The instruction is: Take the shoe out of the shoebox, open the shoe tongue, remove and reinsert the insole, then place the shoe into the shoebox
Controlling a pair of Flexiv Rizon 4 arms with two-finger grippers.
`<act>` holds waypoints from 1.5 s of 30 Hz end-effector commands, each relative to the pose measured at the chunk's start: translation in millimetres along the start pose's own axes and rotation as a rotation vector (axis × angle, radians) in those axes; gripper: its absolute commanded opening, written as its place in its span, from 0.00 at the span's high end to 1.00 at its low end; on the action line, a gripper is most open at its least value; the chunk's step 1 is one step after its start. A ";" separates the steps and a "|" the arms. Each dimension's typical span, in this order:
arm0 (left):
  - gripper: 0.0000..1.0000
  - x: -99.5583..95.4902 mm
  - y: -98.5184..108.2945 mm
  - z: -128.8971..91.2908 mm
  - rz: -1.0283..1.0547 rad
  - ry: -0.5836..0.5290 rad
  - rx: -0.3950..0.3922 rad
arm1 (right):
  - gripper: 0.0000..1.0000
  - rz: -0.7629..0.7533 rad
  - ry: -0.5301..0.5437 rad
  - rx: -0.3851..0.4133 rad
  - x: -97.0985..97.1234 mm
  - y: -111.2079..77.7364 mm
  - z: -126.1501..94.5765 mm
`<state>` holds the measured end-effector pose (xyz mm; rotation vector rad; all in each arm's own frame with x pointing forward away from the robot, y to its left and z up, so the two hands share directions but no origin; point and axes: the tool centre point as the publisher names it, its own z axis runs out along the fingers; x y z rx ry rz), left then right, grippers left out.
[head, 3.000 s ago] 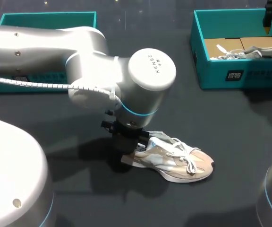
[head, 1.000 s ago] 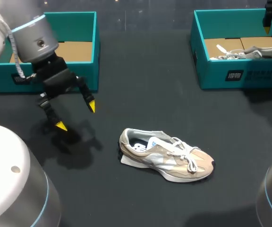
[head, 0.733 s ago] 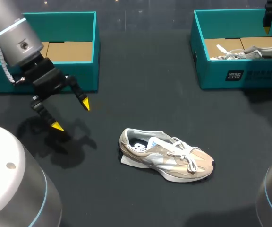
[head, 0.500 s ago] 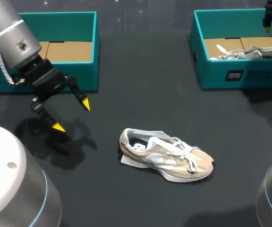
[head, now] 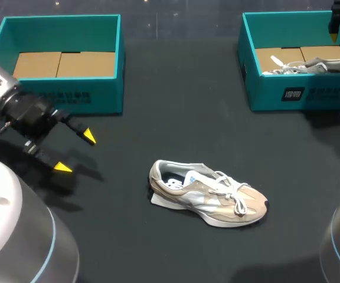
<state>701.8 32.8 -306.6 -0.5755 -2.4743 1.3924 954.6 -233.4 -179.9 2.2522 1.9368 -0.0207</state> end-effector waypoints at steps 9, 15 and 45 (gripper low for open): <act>0.00 18.6 18.2 12.9 -0.093 -0.189 0.178 | 0.00 0.000 0.001 -0.001 -0.4 -1.0 0.0; 0.00 18.5 28.8 15.1 -0.125 -0.224 0.225 | 0.00 0.000 0.001 -0.001 -0.4 -1.0 0.0; 0.00 14.2 63.6 24.0 -0.177 -0.265 0.272 | 0.00 0.000 0.001 -0.001 -0.4 -1.0 0.0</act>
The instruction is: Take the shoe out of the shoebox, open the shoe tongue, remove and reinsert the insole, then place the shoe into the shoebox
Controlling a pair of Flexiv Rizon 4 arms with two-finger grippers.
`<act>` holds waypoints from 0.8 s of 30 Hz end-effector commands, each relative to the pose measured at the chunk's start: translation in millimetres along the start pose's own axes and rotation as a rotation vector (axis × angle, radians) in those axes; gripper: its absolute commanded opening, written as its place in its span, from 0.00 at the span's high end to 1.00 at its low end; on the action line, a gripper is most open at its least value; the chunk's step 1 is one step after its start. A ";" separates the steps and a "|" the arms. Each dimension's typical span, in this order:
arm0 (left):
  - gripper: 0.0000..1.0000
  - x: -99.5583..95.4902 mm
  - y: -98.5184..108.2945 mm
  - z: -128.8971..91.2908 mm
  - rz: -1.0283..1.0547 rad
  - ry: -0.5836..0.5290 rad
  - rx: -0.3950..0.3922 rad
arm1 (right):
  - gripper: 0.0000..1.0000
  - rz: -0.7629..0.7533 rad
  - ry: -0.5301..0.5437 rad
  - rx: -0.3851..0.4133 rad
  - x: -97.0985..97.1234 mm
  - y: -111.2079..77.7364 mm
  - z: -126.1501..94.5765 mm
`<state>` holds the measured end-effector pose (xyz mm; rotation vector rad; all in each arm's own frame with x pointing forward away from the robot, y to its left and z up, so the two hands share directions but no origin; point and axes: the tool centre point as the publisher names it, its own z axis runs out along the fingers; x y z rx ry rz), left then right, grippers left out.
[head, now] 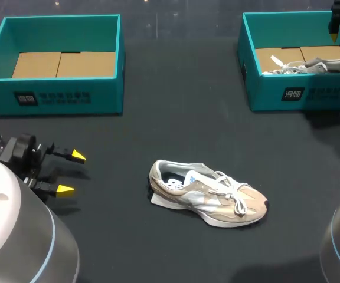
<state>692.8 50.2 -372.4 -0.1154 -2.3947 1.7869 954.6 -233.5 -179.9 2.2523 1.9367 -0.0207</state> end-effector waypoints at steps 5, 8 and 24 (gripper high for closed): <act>0.00 -3.1 3.6 3.1 -0.008 0.007 0.001 | 0.00 0.000 0.001 -0.001 -0.3 -1.0 0.0; 0.00 -6.6 7.1 7.1 -0.017 0.005 0.001 | 0.00 0.000 0.001 -0.001 -0.3 -1.0 0.0; 0.00 -17.7 7.0 23.1 -0.007 -0.004 0.015 | 0.00 0.000 0.001 -0.001 -0.3 -1.0 0.0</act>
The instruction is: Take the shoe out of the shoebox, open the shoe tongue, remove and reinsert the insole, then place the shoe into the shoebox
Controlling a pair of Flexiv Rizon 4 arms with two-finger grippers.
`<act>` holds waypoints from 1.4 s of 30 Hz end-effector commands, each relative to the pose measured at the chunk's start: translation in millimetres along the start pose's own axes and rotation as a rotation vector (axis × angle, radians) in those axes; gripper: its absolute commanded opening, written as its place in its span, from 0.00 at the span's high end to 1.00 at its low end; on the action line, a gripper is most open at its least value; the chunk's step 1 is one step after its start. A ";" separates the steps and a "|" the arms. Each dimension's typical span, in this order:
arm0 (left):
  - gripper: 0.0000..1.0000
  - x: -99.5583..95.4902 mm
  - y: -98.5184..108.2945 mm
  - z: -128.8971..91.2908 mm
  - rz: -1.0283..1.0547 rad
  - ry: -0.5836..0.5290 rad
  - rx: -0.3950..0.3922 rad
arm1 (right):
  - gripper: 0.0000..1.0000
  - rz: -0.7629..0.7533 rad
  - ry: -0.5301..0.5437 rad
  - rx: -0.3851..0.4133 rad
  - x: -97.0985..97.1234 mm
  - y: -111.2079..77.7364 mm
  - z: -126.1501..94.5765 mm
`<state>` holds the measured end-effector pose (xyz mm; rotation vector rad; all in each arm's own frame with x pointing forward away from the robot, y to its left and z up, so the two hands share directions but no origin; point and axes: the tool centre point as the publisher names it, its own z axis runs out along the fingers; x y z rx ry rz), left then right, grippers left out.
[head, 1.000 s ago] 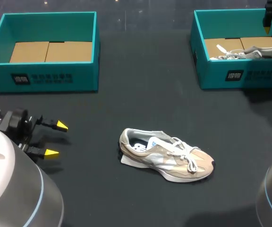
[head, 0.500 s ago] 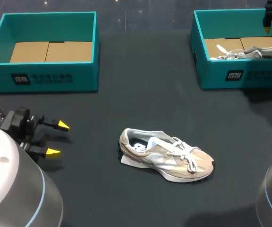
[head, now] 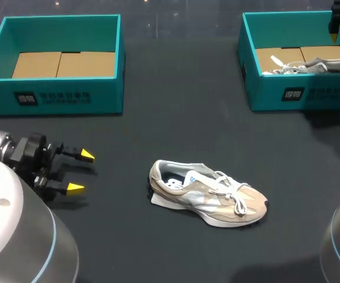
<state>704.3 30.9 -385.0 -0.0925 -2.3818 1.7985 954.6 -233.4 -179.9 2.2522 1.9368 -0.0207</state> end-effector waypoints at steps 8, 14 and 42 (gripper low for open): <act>0.00 -4.3 -4.7 15.5 0.045 0.004 0.023 | 0.00 0.000 0.001 -0.001 -0.3 -1.0 0.0; 0.00 -4.2 -7.8 26.9 0.066 0.014 0.043 | 0.00 0.000 0.001 -0.001 -0.3 -1.0 0.0; 0.00 -13.6 -18.1 80.6 0.089 0.047 0.058 | 0.00 0.000 0.001 -0.001 -0.3 -1.0 0.0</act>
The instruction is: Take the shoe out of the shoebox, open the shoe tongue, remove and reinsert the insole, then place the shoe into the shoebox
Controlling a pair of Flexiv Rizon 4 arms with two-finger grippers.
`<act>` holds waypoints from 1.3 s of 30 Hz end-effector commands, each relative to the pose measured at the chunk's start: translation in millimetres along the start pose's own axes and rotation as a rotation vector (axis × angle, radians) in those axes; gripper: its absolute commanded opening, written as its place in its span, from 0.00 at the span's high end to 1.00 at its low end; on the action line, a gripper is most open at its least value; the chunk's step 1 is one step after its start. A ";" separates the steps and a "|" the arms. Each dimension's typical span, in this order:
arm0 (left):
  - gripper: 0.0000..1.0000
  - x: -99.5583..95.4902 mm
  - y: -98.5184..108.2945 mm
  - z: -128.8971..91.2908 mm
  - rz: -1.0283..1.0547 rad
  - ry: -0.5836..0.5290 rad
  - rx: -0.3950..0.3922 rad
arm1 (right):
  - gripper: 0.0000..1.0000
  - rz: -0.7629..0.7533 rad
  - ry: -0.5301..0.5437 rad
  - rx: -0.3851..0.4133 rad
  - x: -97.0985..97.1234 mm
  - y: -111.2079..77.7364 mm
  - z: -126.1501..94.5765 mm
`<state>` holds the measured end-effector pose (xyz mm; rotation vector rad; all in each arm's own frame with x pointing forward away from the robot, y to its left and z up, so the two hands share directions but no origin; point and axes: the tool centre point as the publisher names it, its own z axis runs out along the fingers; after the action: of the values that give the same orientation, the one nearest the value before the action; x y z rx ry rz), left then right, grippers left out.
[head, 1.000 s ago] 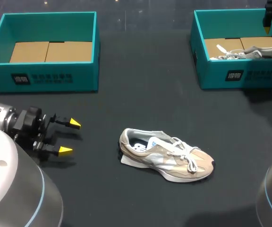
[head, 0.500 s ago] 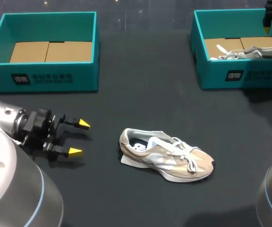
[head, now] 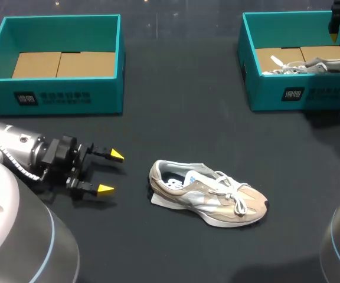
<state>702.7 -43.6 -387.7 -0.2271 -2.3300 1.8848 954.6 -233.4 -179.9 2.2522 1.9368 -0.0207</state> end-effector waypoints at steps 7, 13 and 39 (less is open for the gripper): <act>0.00 -7.6 0.2 19.6 0.004 0.015 -0.003 | 0.00 0.000 0.001 -0.001 -0.3 -1.0 0.0; 0.00 -10.3 0.1 31.1 -0.004 0.025 -0.009 | 0.00 0.000 0.001 -0.001 -0.3 -1.0 0.0; 0.00 -10.5 -3.0 73.1 -0.047 0.073 -0.022 | 0.00 0.000 0.001 -0.001 -0.3 -1.0 0.0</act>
<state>697.3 -109.7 -397.3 -0.2356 -2.2889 1.8024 954.6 -233.4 -179.9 2.2522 1.9368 -0.0207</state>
